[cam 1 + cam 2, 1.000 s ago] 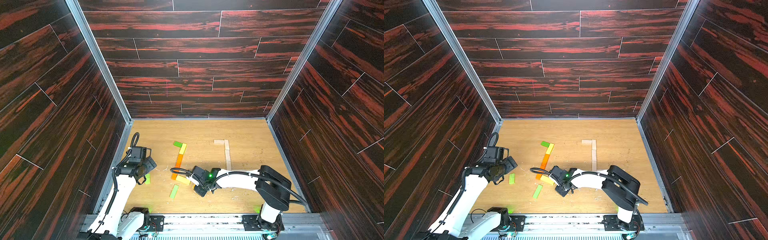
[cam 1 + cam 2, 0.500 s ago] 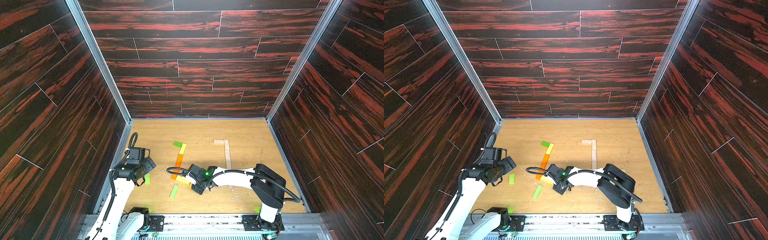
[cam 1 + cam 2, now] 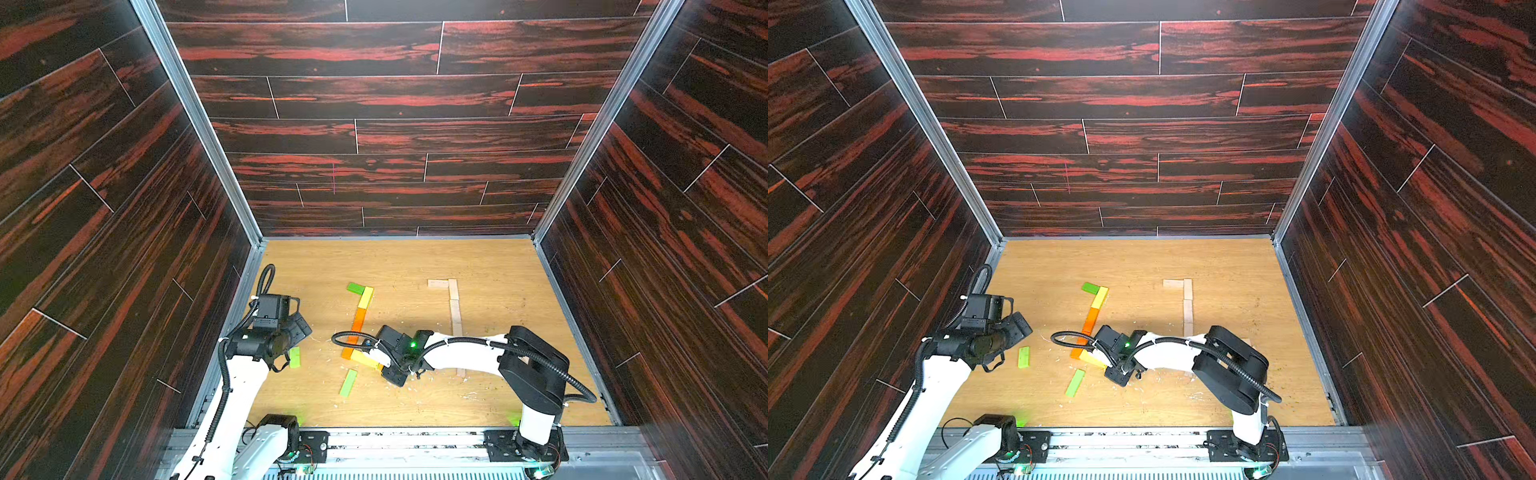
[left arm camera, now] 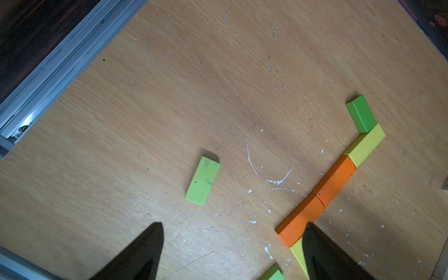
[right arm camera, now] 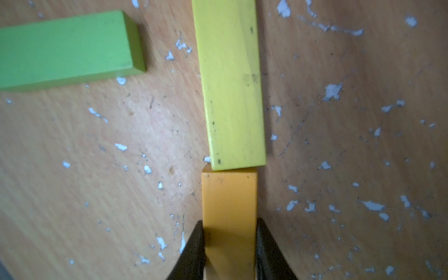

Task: Assemble a giraffe with building blocks
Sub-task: Assemble the building block at the center of the board.

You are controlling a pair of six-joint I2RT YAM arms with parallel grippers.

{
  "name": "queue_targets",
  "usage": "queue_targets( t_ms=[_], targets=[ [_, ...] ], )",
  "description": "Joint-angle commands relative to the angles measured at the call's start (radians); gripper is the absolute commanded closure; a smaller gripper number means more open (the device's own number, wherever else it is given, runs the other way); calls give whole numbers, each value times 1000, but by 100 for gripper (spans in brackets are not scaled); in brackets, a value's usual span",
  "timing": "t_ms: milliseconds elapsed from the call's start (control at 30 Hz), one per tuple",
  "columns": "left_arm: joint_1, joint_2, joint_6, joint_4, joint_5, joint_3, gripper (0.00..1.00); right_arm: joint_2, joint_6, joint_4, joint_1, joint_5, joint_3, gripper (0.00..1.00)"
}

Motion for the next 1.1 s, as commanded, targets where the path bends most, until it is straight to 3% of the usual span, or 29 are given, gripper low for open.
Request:
queue_targets(
  t_ms=[0, 567, 1067],
  targets=[
    [4, -2, 10, -23, -6, 33, 8, 79, -39, -41, -11, 61, -32, 71],
    [4, -4, 13, -23, -3, 36, 8, 90, -77, -41, -17, 94, -50, 68],
    [4, -4, 14, -24, -9, 36, 8, 58, -71, -51, -17, 78, -48, 55]
  ],
)
